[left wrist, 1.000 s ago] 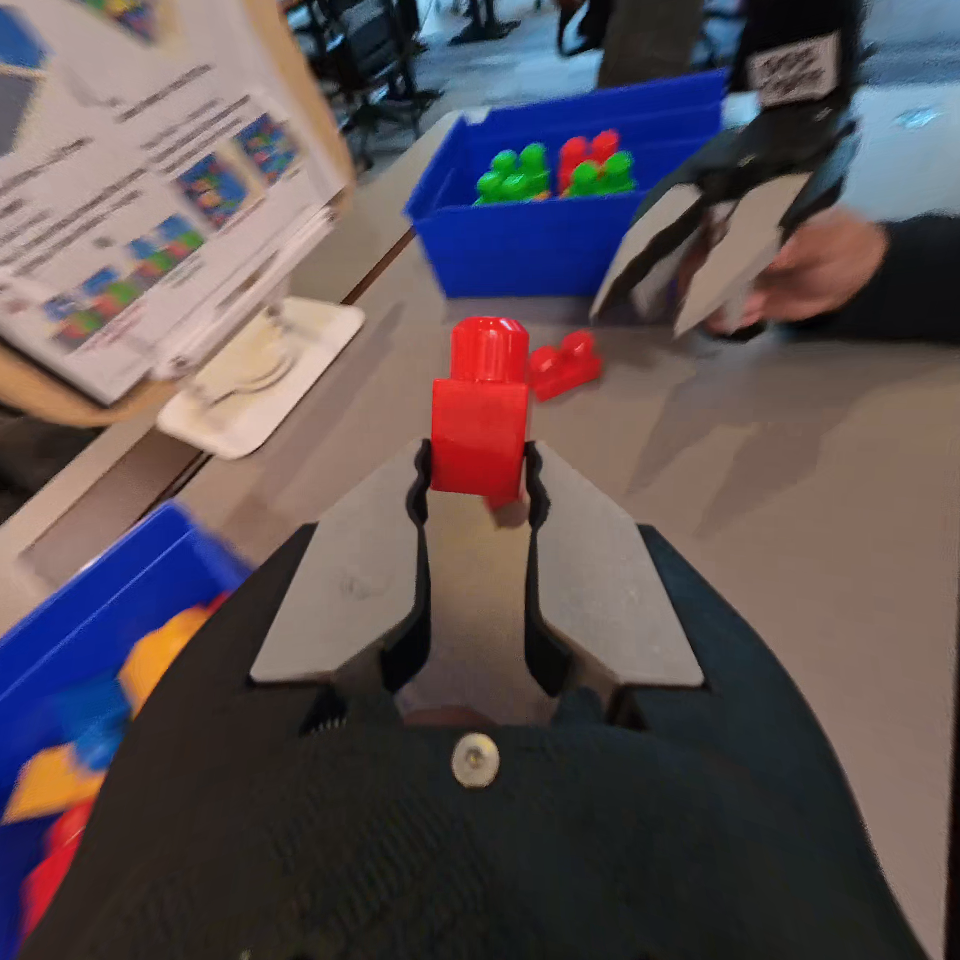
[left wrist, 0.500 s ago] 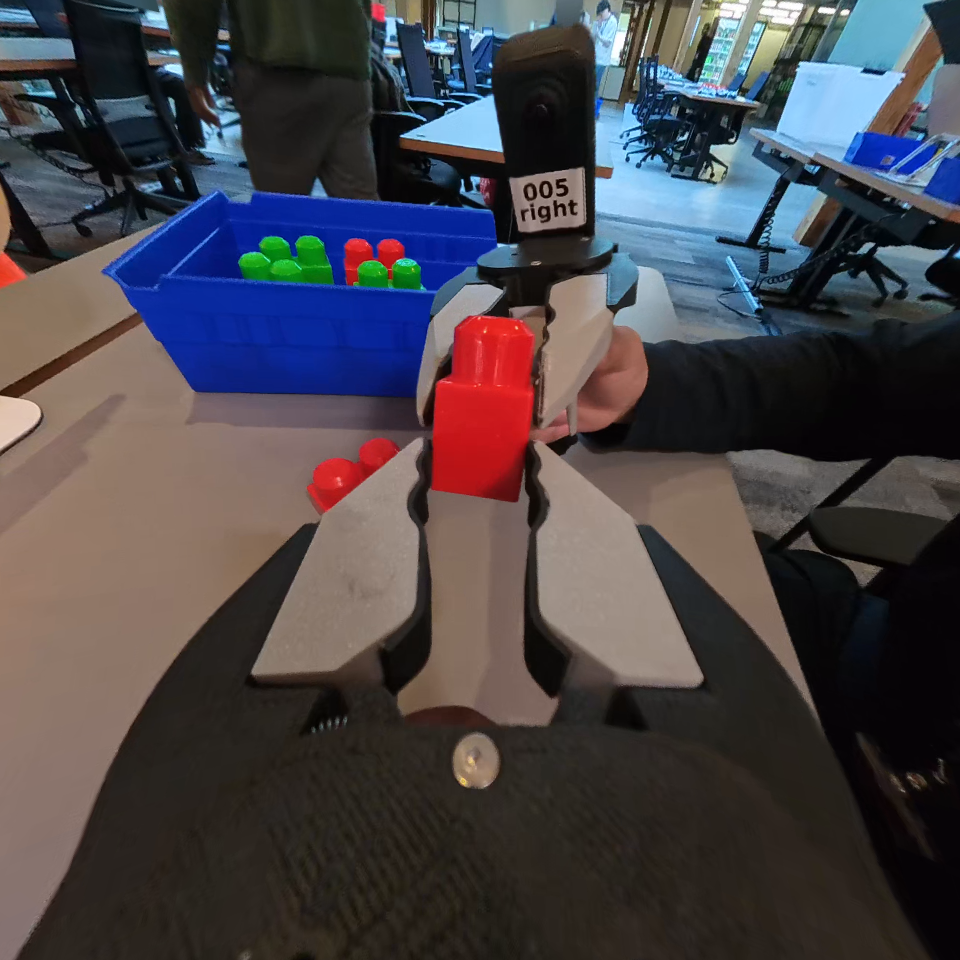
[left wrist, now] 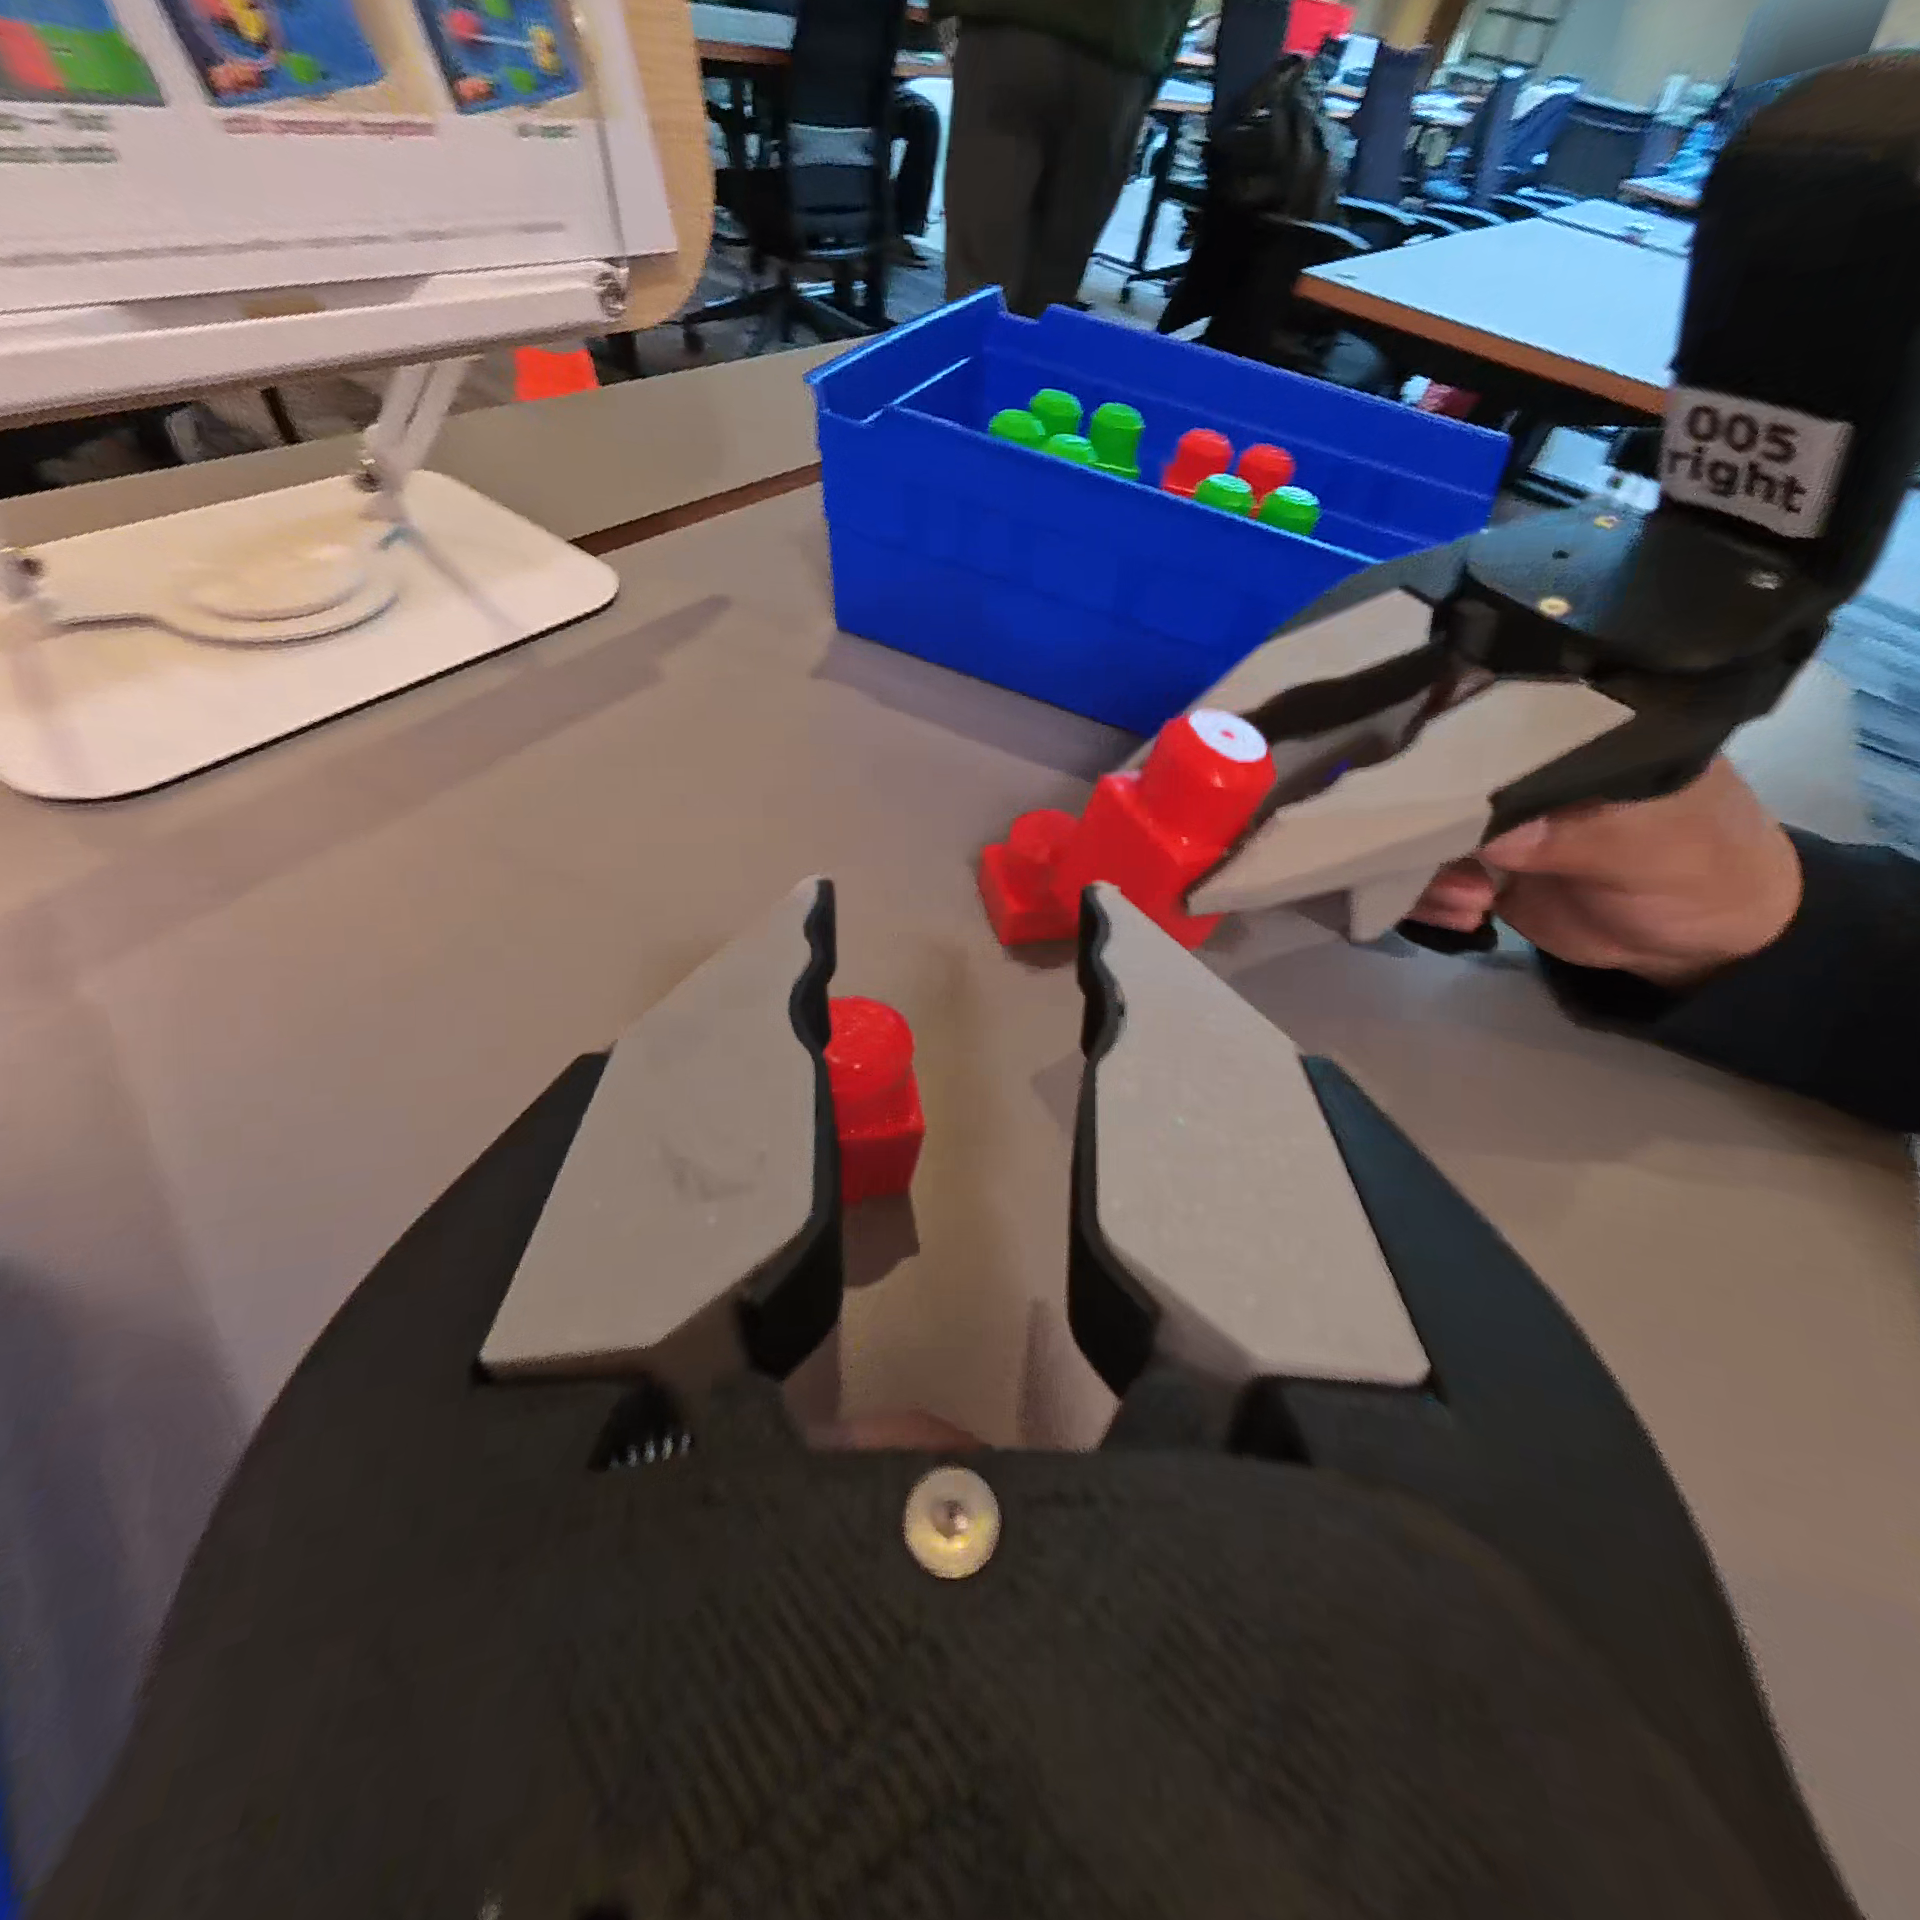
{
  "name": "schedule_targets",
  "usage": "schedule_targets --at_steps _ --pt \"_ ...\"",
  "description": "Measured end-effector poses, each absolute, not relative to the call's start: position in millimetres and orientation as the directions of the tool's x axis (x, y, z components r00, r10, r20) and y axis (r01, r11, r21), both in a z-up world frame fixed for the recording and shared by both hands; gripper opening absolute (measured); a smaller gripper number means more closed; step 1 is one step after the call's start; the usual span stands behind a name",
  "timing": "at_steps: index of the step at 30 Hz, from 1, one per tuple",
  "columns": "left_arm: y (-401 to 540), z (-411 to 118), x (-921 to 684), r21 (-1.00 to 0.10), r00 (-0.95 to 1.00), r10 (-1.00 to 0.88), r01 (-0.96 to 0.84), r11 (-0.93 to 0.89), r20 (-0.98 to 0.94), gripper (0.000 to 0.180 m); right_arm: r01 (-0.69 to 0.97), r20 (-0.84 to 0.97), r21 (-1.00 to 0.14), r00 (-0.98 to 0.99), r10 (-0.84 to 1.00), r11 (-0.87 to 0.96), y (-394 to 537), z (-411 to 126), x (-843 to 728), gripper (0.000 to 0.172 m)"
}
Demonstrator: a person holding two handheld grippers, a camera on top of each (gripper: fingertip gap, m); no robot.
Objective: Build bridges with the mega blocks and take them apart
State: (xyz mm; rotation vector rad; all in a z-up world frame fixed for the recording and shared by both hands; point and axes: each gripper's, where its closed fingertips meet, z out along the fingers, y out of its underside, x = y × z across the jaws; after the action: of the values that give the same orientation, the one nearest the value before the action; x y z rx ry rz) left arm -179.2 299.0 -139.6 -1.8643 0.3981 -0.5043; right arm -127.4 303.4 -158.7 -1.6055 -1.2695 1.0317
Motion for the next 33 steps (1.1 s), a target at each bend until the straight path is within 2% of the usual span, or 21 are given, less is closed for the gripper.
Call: schedule_targets --at_steps 10,18,27,29,31,33 --pt "305 -153 -190 -0.921 0.889 -0.429 -0.02 -0.388 0.162 0.044 0.556 -0.008 -0.825 0.169 0.986 -0.101 296 -213 -149 0.033" --pt "309 -161 -196 -0.912 0.911 -0.395 -0.054 -0.407 0.123 0.045 0.519 -0.064 -0.843 0.163 0.985 -0.141 296 -207 -143 0.037" --pt "307 -173 -202 -0.885 0.917 -0.39 -0.109 -0.452 0.086 0.053 0.387 0.007 -0.916 0.286 0.958 -0.108 328 -158 -110 0.046" --pt "305 -175 -201 -0.878 0.915 -0.398 -0.136 -0.46 0.067 0.054 0.389 -0.012 -0.911 0.301 0.953 -0.135 335 -158 -103 0.05" --pt "303 -181 -198 -0.862 0.907 -0.42 -0.178 -0.475 0.044 0.063 0.43 -0.055 -0.883 0.306 0.951 -0.19 336 -169 -99 0.057" --pt "300 -188 -197 -0.836 0.9 -0.436 -0.241 -0.493 -0.003 0.07 0.469 -0.058 -0.857 0.328 0.943 -0.215 338 -181 -97 0.056"
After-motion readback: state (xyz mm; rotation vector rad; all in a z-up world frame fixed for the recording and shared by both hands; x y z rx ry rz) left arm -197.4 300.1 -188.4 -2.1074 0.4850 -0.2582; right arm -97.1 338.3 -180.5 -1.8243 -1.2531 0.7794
